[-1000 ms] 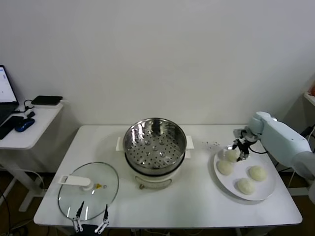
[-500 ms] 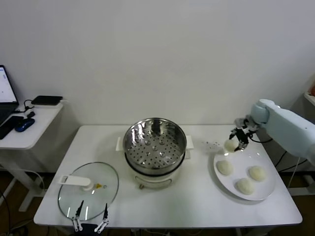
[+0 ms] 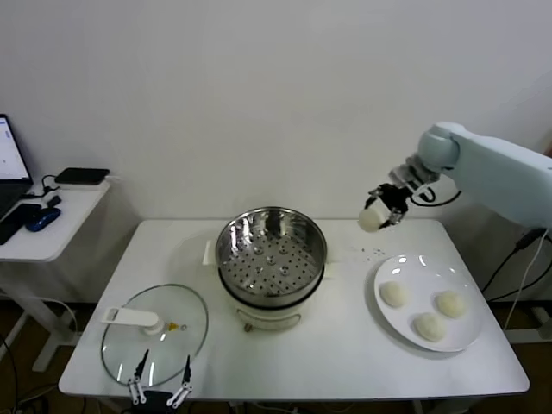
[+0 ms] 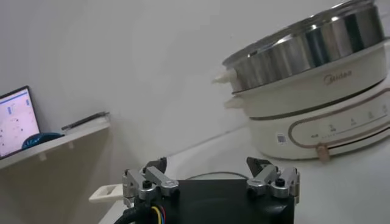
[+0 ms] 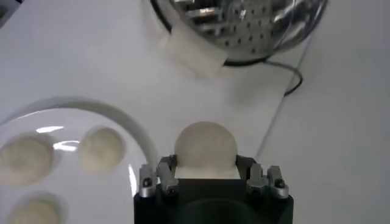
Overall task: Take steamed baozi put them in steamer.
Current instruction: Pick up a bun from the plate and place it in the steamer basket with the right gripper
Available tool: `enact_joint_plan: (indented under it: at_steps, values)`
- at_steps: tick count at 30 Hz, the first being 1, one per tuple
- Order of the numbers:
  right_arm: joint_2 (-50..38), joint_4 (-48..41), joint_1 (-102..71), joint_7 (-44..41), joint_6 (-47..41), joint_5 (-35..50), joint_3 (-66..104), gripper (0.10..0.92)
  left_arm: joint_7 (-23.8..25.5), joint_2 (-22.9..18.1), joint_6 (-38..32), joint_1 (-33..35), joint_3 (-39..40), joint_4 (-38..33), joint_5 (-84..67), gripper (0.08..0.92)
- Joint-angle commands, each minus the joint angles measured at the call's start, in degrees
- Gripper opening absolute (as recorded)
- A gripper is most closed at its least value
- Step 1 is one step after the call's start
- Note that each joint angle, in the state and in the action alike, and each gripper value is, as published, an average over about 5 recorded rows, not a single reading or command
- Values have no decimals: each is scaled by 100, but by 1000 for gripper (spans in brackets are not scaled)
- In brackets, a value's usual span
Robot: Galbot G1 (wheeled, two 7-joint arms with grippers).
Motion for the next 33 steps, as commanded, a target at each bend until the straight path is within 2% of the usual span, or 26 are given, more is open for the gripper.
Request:
enact_joint_plan:
  at_steps: [1, 12, 17, 22, 27, 33]
  values:
    - [912, 287, 894, 116, 1277, 367, -619, 657, -6, 9, -8, 3, 7, -13, 2, 823]
    - [2332, -528, 269, 573, 2589, -895, -104, 662, -23, 3, -2, -42, 46, -64, -20, 823]
    - [2877, -1270, -313, 727, 3221, -1867, 337, 662, -32, 0, 12, -62, 29, -89, -46, 823]
    - [3379, -2241, -794, 801, 3261, -2704, 833, 662, -40, 4, 22, -68, 3, -89, -75, 823]
    - [3743, -2921, -1147, 785, 3261, -2834, 1107, 662, -34, 0, 43, -74, 1, -100, -97, 823]
    - [3850, -3092, -1399, 740, 3261, -2820, 1248, 662, -23, -4, 73, -122, 2, -75, -112, 823]
